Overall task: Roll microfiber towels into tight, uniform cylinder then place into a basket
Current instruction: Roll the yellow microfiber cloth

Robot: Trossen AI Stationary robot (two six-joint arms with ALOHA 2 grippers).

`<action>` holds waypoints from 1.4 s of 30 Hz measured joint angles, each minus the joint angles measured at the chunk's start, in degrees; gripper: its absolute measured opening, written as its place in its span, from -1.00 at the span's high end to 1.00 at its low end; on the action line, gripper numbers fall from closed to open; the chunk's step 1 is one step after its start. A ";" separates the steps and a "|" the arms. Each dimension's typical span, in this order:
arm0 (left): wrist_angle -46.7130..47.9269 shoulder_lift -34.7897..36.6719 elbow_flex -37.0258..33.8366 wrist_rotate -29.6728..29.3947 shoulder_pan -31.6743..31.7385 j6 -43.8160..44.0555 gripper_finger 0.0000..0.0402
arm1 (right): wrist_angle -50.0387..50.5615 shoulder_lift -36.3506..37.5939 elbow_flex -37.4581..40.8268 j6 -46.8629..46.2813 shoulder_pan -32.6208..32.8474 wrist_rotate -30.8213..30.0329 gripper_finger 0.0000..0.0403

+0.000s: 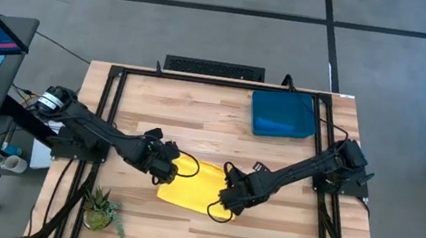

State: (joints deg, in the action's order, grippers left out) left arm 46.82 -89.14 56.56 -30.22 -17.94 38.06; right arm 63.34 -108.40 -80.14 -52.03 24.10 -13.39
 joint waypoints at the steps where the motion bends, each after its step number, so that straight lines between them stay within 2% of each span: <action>1: -0.18 0.00 -0.26 -0.04 0.32 0.00 1.00 | 0.02 0.00 0.00 0.00 -0.22 0.00 0.96; 6: -1.56 0.00 -1.64 1.14 1.51 -0.67 1.00 | -0.04 0.00 -0.02 0.03 -0.96 -0.38 0.96; 19: -7.12 0.00 -1.66 -0.30 1.55 -4.14 1.00 | -0.04 -0.02 0.00 -1.53 -0.64 0.42 0.96; 24: -7.16 0.00 -1.66 -0.32 1.55 -3.98 0.91 | -0.12 -0.02 0.00 -1.49 -1.22 0.15 0.92; 35: -7.31 0.00 -1.64 -0.43 1.55 -4.90 0.53 | -0.62 -0.02 0.00 0.60 -1.19 -0.17 0.60; 42: -7.33 0.00 -1.62 1.53 1.55 -4.87 0.45 | -0.65 -0.02 0.00 1.62 -1.27 -0.22 0.30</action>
State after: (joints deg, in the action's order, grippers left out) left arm 39.49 -89.14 54.94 -28.70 -16.38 33.19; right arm 62.70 -108.42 -80.14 -50.41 22.83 -13.61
